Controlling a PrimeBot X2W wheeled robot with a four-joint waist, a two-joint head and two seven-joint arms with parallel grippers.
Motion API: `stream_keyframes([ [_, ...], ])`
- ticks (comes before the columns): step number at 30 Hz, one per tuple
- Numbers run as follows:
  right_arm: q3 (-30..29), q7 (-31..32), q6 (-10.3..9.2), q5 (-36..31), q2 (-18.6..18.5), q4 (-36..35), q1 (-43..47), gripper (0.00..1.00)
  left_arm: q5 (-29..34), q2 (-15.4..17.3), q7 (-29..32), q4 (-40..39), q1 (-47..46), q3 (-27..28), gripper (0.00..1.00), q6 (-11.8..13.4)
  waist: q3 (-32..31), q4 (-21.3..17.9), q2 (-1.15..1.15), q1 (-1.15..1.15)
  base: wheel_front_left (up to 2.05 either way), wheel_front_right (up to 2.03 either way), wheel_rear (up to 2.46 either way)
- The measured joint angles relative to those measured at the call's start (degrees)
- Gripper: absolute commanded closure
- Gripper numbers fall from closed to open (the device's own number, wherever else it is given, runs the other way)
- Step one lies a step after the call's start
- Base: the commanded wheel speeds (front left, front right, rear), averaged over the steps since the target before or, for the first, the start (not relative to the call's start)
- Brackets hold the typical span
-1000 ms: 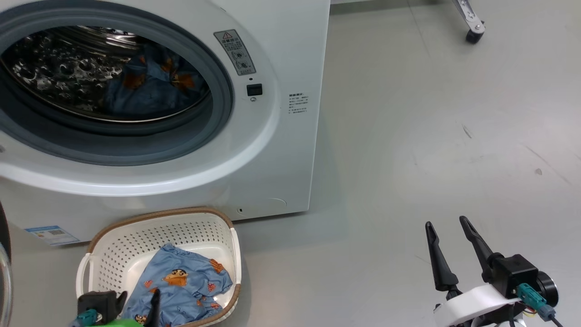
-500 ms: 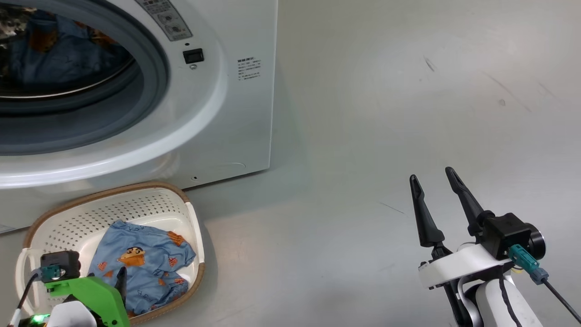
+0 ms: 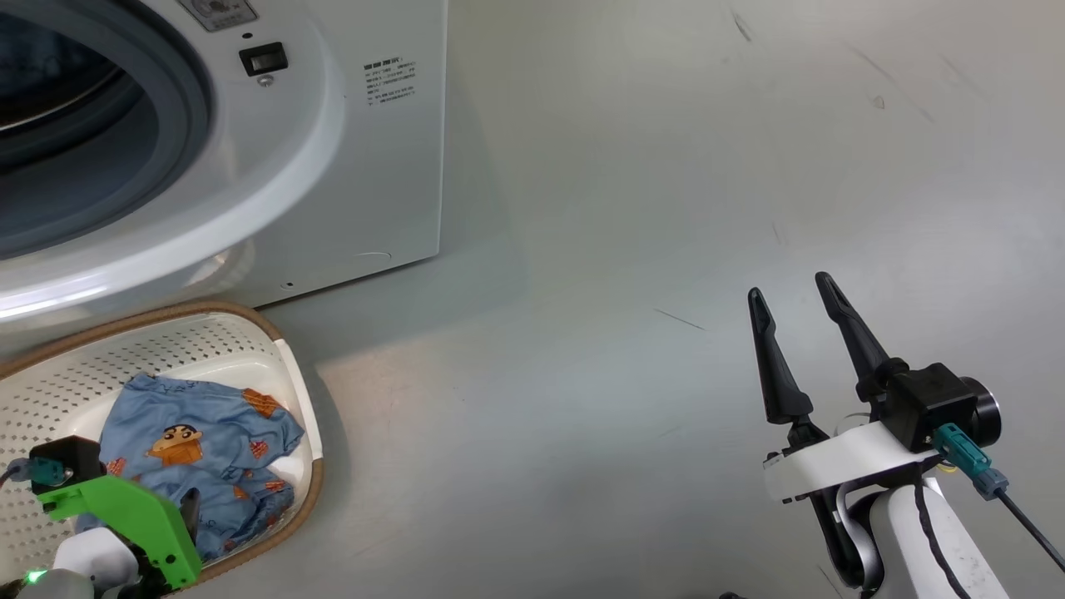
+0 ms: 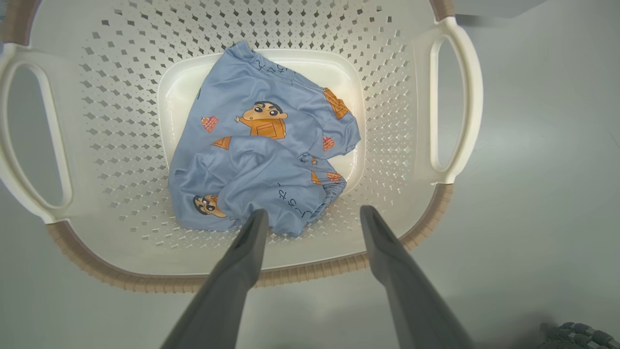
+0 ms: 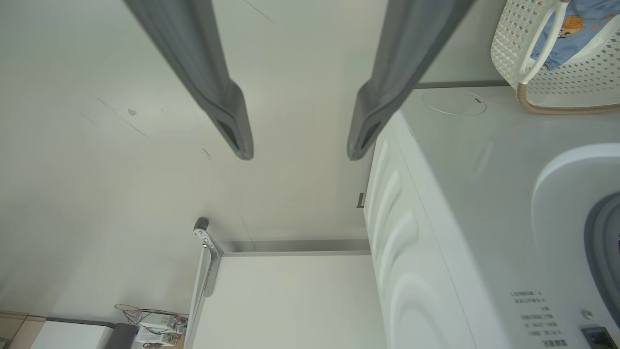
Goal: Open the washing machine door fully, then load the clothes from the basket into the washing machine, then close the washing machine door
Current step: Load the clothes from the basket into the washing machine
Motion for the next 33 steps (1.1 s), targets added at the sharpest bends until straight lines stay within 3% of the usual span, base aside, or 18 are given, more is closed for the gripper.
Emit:
stream_keyframes([
  [15, -1.0, 0.0, 0.0, -1.3, 0.2, -2.1, -1.2, 0.0, -2.8, 2.6, 4.3, 8.0, -7.2, 3.0, 0.0, 0.5, 7.0, -2.0, 0.0, 0.0, 0.0, 0.0, 0.0],
  [33, -1.7, 0.0, 0.0, -2.0, 0.4, -4.6, -3.9, 0.0, -5.1, 5.6, 5.2, 13.6, -16.6, 6.2, 0.0, 1.1, 16.4, -2.2, 0.0, 0.0, 0.0, 0.0, 0.0],
])
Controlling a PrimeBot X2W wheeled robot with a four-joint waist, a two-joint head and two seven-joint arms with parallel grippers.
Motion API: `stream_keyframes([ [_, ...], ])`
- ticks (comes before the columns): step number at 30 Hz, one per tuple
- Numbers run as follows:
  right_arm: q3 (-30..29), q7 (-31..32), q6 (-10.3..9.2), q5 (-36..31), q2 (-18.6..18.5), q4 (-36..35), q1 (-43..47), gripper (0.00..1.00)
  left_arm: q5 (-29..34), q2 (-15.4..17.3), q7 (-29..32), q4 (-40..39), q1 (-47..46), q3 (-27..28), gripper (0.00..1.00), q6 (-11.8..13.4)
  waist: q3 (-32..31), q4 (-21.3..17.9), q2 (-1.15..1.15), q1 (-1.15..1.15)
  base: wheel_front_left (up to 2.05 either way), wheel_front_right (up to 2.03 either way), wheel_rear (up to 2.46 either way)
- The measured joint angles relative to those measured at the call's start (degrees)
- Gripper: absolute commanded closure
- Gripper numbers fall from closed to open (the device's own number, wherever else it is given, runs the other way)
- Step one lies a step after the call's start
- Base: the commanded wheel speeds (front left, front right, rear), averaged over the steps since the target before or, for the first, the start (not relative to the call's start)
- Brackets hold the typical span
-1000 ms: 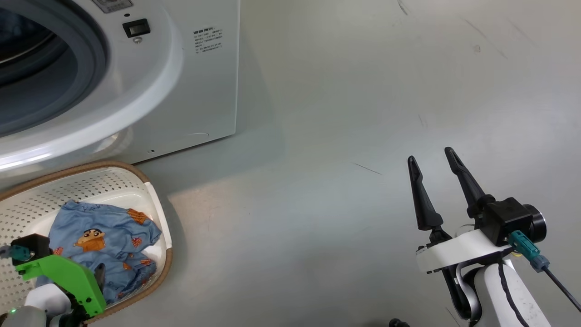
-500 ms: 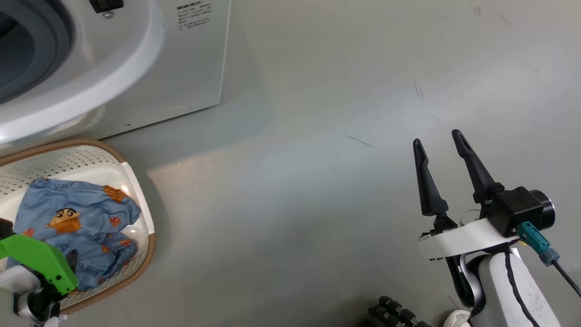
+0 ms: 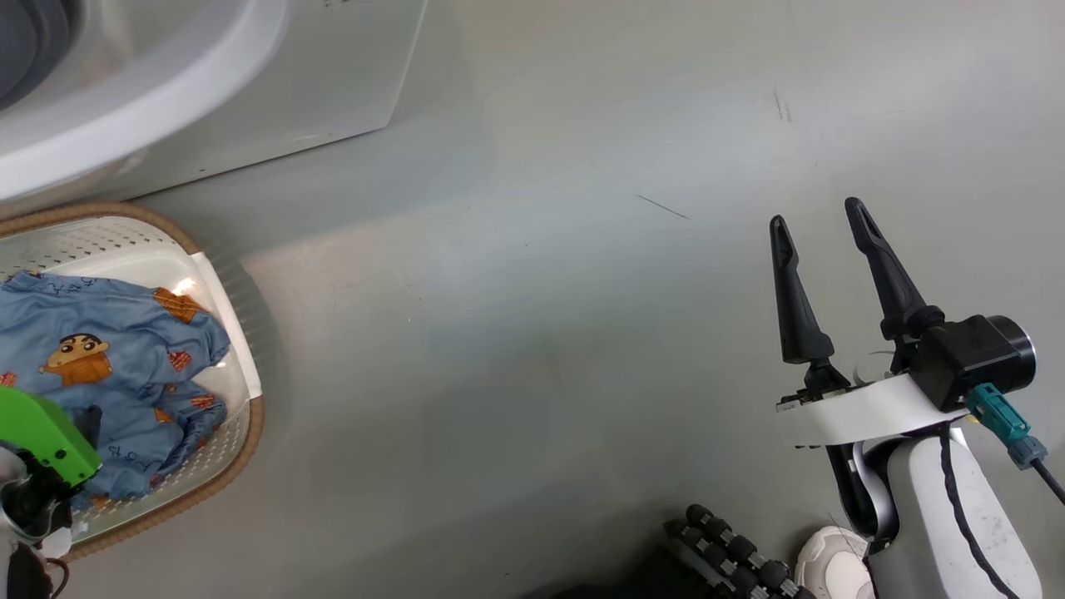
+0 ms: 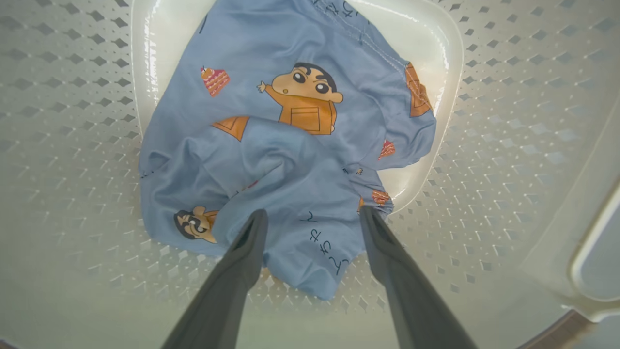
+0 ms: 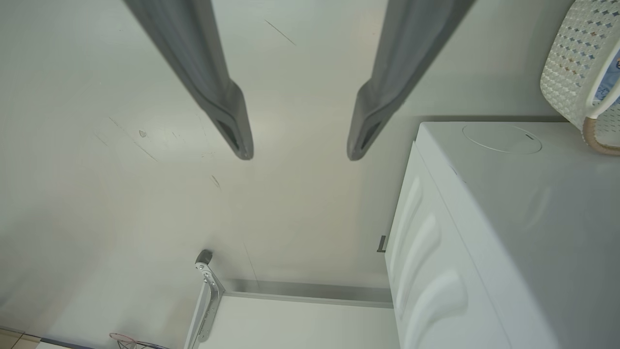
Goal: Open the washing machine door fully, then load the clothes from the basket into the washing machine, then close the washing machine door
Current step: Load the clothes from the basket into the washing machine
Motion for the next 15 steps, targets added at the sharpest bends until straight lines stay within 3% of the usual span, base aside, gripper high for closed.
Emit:
stream_keyframes([
  [15, -0.2, 0.0, 0.0, 0.0, 0.1, -1.1, -0.5, 0.0, 0.2, 1.2, 3.0, 5.4, -4.9, -1.3, 0.0, 0.0, 4.1, -0.2, 0.0, -0.01, 0.0, 0.0, 0.0],
])
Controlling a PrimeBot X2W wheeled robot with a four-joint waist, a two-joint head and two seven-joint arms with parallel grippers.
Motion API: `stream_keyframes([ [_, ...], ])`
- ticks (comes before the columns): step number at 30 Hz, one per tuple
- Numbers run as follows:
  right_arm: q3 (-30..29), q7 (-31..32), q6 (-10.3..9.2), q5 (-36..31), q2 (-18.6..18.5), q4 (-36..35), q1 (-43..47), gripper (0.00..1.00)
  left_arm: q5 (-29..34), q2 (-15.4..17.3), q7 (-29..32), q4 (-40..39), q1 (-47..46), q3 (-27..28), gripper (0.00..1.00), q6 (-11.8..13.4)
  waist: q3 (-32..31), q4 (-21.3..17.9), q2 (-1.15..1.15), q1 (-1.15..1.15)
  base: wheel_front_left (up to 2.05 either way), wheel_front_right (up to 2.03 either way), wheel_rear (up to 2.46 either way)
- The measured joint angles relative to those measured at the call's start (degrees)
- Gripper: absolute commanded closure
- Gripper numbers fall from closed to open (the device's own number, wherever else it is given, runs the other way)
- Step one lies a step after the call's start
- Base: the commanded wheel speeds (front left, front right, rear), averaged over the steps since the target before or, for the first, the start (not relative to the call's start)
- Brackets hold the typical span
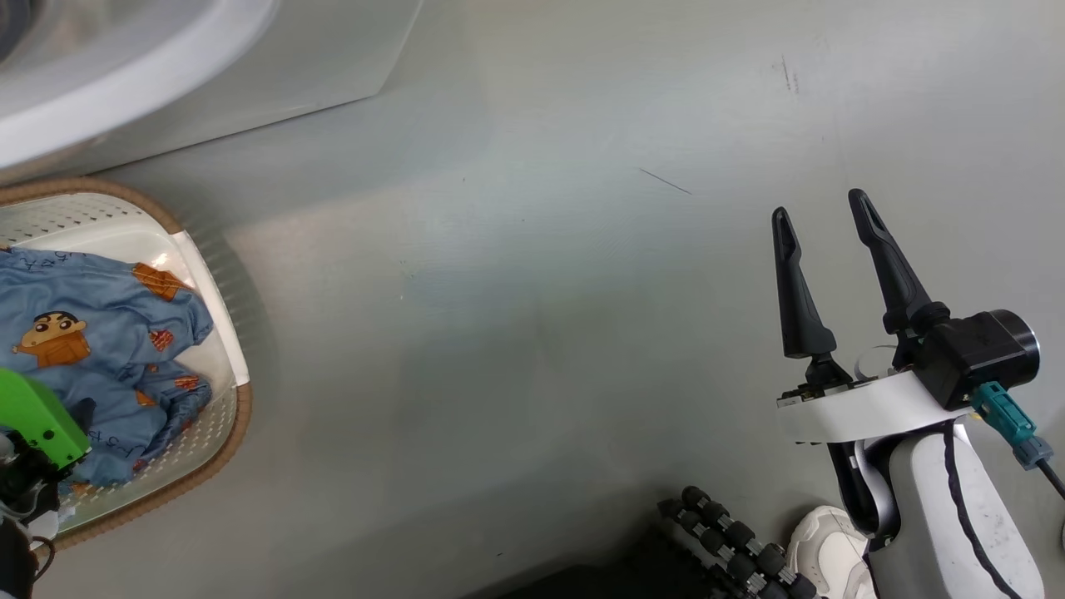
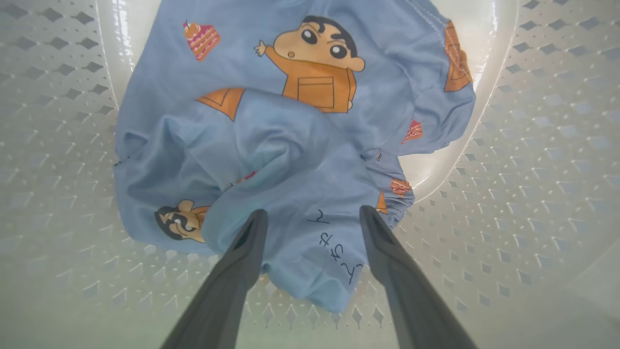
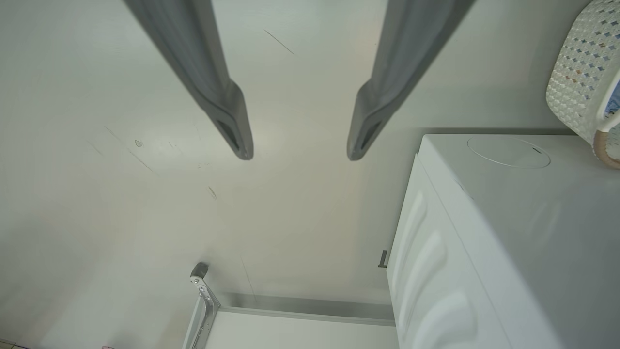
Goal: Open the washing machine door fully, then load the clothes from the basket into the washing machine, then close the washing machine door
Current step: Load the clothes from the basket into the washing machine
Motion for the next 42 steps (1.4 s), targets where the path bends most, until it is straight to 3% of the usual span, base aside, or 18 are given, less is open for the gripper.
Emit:
stream_keyframes([
  [19, 0.7, 0.0, 0.0, 0.0, 0.1, -1.2, -1.5, 0.0, 0.6, 1.8, 1.9, 4.3, -3.5, -1.4, 0.0, -0.1, 3.7, 0.0, 0.0, 0.0, 0.0, 0.0, 0.0],
  [42, -0.1, 0.0, 0.0, 0.1, 0.2, -3.2, -2.3, 0.0, 2.1, 3.5, 1.2, 5.4, -7.4, -3.0, 0.0, -2.1, 7.5, 0.0, 0.0, 0.0, 0.0, 0.0, 0.0],
])
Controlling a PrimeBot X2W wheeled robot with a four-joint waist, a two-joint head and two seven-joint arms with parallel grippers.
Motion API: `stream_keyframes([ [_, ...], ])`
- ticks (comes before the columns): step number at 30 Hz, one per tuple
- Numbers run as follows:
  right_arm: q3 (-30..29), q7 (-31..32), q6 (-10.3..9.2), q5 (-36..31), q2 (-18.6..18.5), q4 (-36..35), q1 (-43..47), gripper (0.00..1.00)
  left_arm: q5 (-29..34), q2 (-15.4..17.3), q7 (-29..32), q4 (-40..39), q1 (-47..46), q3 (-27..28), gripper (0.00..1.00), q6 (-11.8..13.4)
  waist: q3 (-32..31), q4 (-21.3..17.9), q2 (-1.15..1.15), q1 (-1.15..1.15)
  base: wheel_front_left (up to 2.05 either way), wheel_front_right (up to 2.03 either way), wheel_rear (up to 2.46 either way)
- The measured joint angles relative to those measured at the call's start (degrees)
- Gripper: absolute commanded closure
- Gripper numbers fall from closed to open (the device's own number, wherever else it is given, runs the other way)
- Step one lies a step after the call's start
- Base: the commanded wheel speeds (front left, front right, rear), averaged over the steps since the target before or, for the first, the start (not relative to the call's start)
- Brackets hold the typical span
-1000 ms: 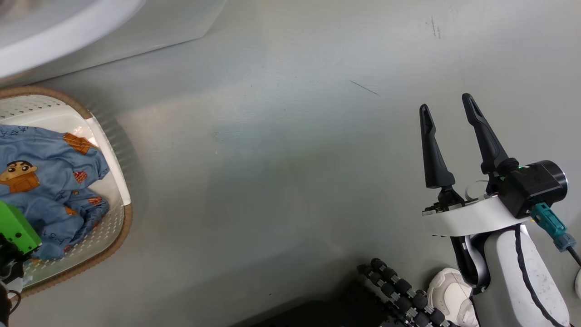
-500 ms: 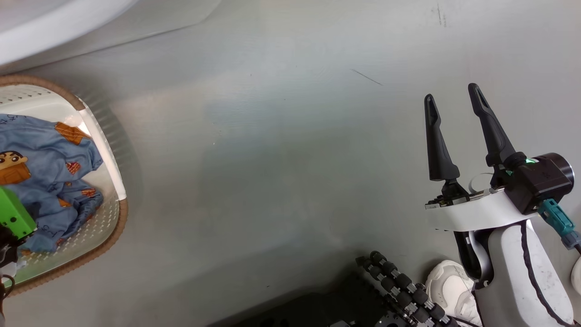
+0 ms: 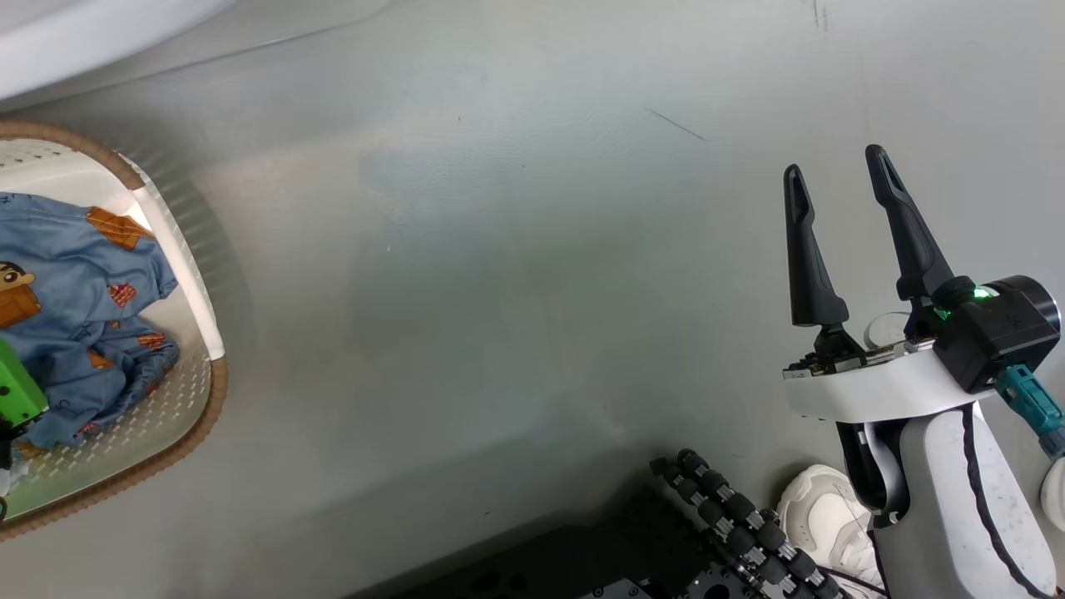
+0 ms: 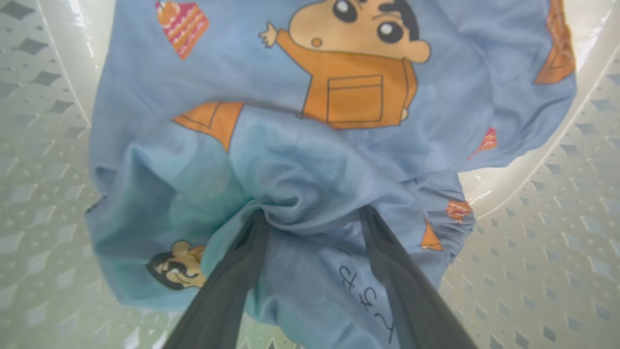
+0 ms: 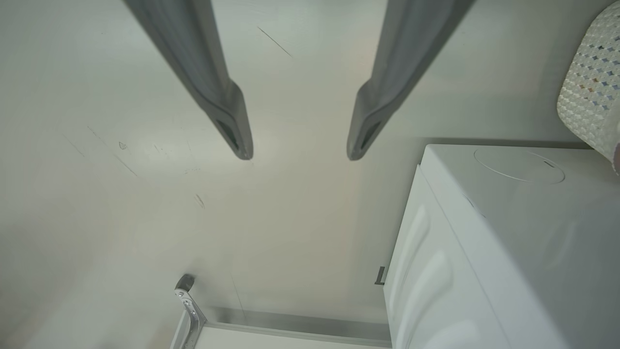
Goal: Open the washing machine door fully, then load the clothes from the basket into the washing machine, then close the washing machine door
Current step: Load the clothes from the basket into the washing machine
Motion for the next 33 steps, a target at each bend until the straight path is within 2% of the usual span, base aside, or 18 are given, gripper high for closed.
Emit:
stream_keyframes([
  [25, -1.6, 0.0, 0.0, 0.0, 0.1, -1.3, -0.3, 0.0, 0.4, 0.1, -3.9, -0.3, -1.6, -1.6, 0.0, -1.8, 3.4, 0.6, 0.0, 0.0, 0.0, 0.0, 0.0],
  [26, -1.6, 0.0, 0.0, 0.0, 0.1, -1.4, -0.3, 0.0, 0.4, 0.1, -4.0, -0.4, -1.6, -1.8, 0.2, -2.0, 3.5, 0.6, 0.0, 0.0, 0.0, 0.0, 0.0],
  [27, -1.6, 0.0, 0.0, 0.0, 0.1, -1.4, -0.3, 0.0, 0.4, 0.1, -4.5, -0.6, -1.6, -1.8, 0.86, -2.0, 3.5, 0.7, 0.0, 0.0, 0.0, 0.0, 0.0],
  [28, -1.6, 0.0, 0.0, 0.0, 0.1, -1.5, -0.3, 0.0, 0.4, 0.1, -5.0, -0.7, -1.6, -1.8, 1.0, -2.0, 3.5, 0.8, 0.0, 0.0, 0.0, 0.0, 0.0],
  [33, -1.6, 0.0, 0.0, 0.0, 0.1, -1.5, -0.9, 0.0, 0.4, 0.2, -5.7, -0.7, -1.5, -1.9, 1.0, -2.1, 3.6, 1.0, 0.0, 0.0, 0.0, 0.0, 0.0],
])
